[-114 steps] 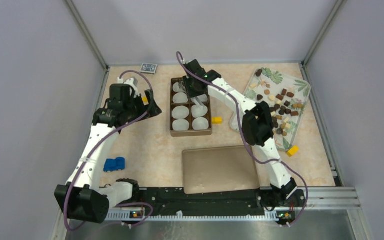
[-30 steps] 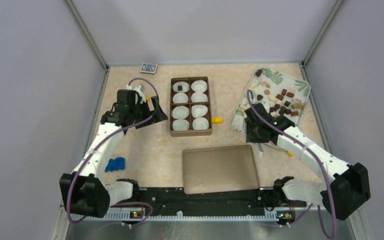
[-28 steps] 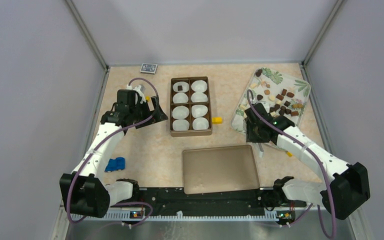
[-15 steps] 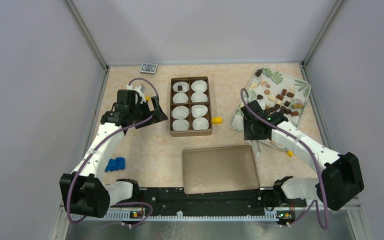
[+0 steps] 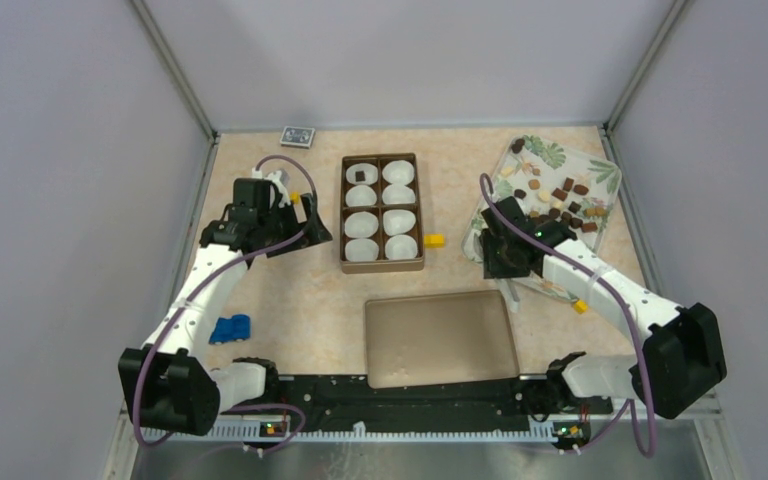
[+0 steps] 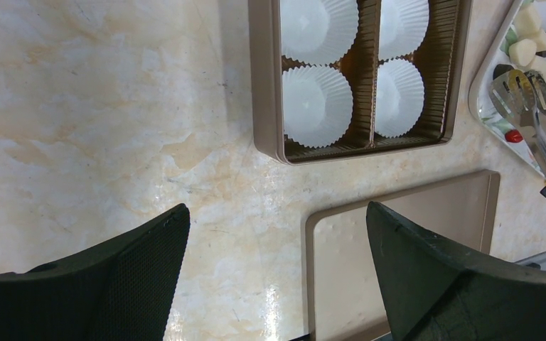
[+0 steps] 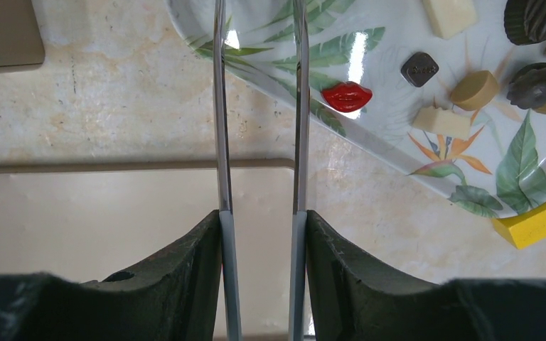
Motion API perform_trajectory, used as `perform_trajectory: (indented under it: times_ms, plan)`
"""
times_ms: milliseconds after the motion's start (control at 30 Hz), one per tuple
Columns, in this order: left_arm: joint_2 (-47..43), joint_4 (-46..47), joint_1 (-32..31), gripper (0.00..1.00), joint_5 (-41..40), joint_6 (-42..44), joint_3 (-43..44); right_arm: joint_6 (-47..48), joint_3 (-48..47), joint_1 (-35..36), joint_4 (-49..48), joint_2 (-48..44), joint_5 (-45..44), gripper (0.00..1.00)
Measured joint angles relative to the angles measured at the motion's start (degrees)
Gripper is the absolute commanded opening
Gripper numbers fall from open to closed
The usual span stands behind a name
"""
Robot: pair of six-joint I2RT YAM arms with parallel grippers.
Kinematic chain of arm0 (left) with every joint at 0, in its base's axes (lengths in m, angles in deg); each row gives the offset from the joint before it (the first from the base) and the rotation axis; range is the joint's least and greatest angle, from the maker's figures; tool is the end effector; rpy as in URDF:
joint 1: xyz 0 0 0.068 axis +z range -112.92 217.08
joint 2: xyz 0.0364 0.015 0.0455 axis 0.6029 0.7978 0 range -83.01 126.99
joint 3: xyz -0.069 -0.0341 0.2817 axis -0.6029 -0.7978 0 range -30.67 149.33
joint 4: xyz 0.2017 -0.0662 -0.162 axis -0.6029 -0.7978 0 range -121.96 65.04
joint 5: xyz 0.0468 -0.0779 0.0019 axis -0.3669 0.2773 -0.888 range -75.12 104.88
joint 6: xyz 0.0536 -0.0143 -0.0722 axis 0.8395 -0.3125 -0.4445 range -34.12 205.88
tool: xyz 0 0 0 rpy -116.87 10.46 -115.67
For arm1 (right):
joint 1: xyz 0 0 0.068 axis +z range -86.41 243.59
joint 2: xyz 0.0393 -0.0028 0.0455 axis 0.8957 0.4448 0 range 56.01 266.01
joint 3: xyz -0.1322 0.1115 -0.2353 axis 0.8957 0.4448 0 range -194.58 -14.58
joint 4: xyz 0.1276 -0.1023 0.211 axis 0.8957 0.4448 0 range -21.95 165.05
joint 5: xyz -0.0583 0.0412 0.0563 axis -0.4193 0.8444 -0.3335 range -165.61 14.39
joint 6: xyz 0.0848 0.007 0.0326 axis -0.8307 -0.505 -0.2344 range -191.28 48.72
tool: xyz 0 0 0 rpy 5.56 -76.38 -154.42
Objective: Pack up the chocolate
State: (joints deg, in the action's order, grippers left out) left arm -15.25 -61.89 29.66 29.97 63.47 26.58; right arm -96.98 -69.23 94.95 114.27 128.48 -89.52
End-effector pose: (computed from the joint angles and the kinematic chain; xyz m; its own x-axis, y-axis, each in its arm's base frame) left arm 0.2685 -0.0564 0.2769 -0.7893 -0.2685 -0.5522 -0.0019 0.9003 -0.4352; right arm 0.2311 0.1180 0.2267 -0.8719 -0.0385 -0.4882 -0.0412 0.9991 -0.0051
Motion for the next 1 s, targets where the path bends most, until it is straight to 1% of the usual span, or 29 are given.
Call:
perform_trajectory:
  times_ms: [300,500,667,867,1000]
  plan:
    - [0.0,-0.46,0.0,0.97,0.28,0.04,0.0,0.22,-1.4,0.02,0.17,0.04,3.28,0.43]
    - [-0.46,-0.5,0.0,0.97,0.24,-0.02,-0.07,0.66,-2.69,0.11,0.31,1.57,2.27,0.43]
    - [-2.64,-0.42,0.0,0.97,0.02,-0.02,-0.37,0.63,-3.1,1.09,0.98,3.5,-0.48,0.42]
    - [-2.97,-0.44,0.0,0.97,-0.17,0.07,-0.37,0.63,-5.22,2.75,1.4,6.34,-3.04,0.39]
    - [-2.97,-0.42,0.0,0.97,-0.42,0.07,-0.37,0.63,-5.84,3.98,1.38,7.67,-3.87,0.33]
